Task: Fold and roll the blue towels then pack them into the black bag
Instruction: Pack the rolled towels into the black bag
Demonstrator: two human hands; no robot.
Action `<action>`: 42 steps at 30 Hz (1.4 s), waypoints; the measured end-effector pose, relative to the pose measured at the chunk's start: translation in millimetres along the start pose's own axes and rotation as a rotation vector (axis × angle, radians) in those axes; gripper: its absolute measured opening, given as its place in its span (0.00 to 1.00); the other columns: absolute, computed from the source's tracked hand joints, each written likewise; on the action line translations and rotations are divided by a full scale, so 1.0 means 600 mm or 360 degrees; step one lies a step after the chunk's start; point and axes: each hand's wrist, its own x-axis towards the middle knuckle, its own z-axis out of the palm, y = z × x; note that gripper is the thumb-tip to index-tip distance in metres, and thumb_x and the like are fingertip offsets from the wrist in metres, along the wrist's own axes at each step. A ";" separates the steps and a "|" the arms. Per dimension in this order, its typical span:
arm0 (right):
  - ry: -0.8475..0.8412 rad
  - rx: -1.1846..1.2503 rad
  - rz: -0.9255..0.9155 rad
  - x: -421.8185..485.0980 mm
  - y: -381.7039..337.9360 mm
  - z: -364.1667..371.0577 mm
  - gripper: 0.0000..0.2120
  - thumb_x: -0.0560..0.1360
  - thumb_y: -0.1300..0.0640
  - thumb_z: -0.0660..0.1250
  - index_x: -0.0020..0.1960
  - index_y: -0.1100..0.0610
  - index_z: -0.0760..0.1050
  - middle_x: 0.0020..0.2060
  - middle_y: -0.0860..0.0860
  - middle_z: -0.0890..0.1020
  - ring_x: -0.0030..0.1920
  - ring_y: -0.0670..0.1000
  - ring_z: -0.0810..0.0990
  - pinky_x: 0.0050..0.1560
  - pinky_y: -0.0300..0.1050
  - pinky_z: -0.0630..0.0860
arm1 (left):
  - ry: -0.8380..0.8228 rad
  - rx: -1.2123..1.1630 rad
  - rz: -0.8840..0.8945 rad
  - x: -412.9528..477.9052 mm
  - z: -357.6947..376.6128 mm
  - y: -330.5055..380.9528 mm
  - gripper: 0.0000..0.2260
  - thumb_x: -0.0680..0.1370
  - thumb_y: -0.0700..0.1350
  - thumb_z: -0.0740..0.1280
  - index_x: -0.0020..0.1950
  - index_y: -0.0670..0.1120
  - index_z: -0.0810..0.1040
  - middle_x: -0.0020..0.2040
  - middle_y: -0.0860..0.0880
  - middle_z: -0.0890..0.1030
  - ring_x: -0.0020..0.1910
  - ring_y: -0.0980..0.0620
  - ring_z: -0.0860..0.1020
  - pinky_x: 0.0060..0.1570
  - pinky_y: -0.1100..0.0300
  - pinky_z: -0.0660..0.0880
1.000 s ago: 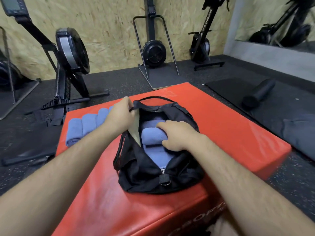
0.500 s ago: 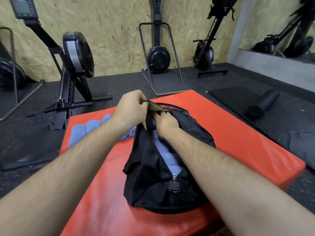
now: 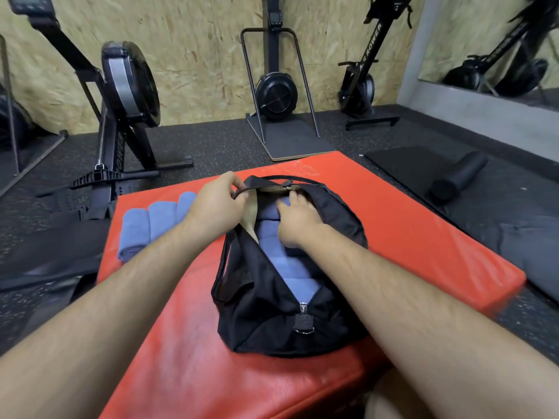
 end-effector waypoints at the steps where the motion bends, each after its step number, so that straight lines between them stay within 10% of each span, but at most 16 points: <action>1: 0.0089 0.0002 -0.0022 -0.015 0.000 -0.006 0.24 0.76 0.59 0.63 0.72 0.57 0.67 0.75 0.62 0.62 0.74 0.61 0.62 0.72 0.50 0.61 | 0.0011 0.0003 0.0008 -0.006 -0.001 0.001 0.02 0.79 0.46 0.66 0.50 0.49 0.76 0.39 0.49 0.81 0.36 0.48 0.77 0.35 0.57 0.67; 6: 0.0678 0.0071 -0.0209 -0.083 -0.011 -0.061 0.14 0.82 0.51 0.55 0.60 0.56 0.75 0.56 0.55 0.79 0.58 0.59 0.74 0.55 0.53 0.70 | 0.0121 0.0029 0.0108 -0.039 -0.013 0.011 0.04 0.80 0.48 0.65 0.49 0.47 0.77 0.38 0.48 0.80 0.38 0.47 0.77 0.43 0.52 0.74; 13: 0.0925 -0.0005 -0.0582 -0.088 -0.105 -0.104 0.12 0.77 0.56 0.61 0.56 0.56 0.79 0.57 0.53 0.78 0.58 0.59 0.73 0.51 0.52 0.70 | 0.0214 0.0146 0.0145 -0.050 -0.055 -0.011 0.08 0.78 0.54 0.61 0.51 0.53 0.77 0.46 0.51 0.78 0.45 0.50 0.77 0.50 0.49 0.75; 32: -0.0074 -0.0028 -0.0761 0.132 -0.449 0.076 0.13 0.78 0.57 0.64 0.62 0.53 0.75 0.60 0.53 0.75 0.66 0.57 0.69 0.61 0.50 0.71 | 0.0006 0.0209 -0.1008 -0.010 -0.100 -0.386 0.23 0.78 0.53 0.63 0.71 0.47 0.72 0.67 0.37 0.73 0.66 0.36 0.73 0.62 0.48 0.71; 42: -0.0232 0.0484 -0.0442 0.130 -0.461 0.116 0.13 0.78 0.59 0.61 0.61 0.59 0.75 0.59 0.57 0.79 0.64 0.58 0.74 0.60 0.49 0.72 | 0.0113 -0.0301 -0.1180 -0.022 -0.107 -0.408 0.11 0.72 0.43 0.73 0.51 0.41 0.78 0.50 0.41 0.83 0.49 0.44 0.82 0.43 0.55 0.74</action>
